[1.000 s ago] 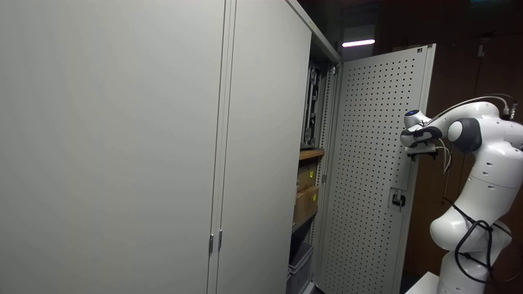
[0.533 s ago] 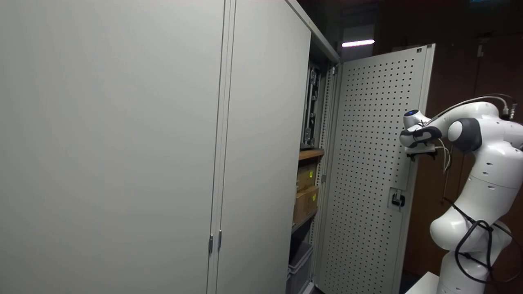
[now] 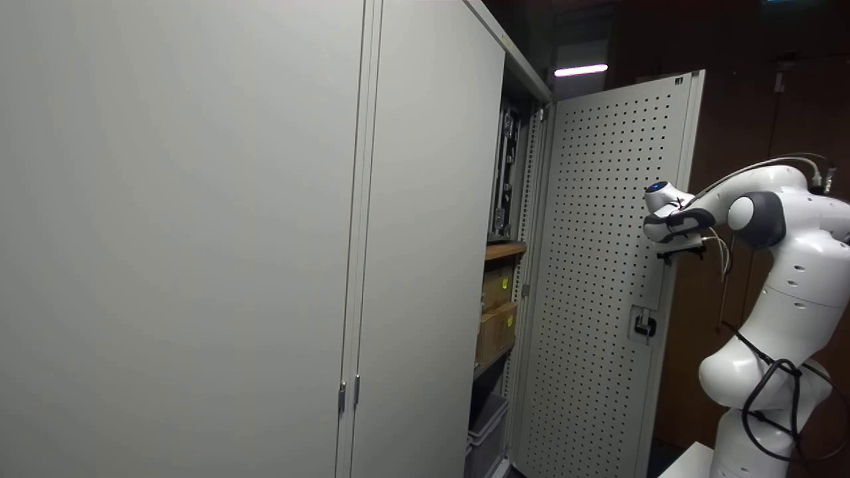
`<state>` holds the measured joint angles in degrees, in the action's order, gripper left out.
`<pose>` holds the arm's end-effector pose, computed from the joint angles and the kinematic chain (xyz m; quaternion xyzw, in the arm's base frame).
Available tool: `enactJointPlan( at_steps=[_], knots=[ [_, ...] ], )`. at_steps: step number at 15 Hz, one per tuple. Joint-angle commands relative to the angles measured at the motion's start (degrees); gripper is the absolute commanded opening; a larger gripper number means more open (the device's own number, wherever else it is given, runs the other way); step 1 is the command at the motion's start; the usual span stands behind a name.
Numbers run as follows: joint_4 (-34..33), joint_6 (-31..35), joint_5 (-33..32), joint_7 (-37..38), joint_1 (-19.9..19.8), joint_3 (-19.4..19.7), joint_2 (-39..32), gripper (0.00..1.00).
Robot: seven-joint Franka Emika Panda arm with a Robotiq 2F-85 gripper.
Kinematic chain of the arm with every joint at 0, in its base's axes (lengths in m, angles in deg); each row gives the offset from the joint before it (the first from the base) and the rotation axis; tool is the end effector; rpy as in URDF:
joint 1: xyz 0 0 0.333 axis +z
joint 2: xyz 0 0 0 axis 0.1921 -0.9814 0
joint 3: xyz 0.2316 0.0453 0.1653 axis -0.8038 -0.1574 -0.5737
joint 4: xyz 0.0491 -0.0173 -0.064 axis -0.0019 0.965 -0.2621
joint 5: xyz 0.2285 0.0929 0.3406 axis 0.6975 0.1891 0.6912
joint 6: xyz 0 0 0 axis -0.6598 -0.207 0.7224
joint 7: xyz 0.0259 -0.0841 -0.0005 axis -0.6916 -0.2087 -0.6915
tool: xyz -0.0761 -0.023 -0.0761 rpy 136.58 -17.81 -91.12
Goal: Open the door on the right
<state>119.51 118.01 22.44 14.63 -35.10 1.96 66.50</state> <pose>0.3696 -0.4374 0.5832 0.7647 -0.5309 0.1508 0.3326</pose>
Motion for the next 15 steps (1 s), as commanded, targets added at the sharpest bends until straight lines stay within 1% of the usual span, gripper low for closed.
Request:
enactJointPlan(
  at_steps=[1,5,9,12,15],
  knots=[
    [2.99,-2.87,-4.34,-0.07,0.17,-2.14,3.52,1.00],
    [4.74,-5.26,-7.48,-0.12,1.58,-5.04,6.06,1.00],
    [6.57,-6.83,-9.54,-0.54,3.99,-8.62,9.40,1.00],
    [7.21,-6.83,-8.54,-2.22,6.40,-10.85,10.67,1.00],
    [7.18,-5.25,-5.56,-6.80,9.59,-11.89,11.15,1.00]
  ],
)
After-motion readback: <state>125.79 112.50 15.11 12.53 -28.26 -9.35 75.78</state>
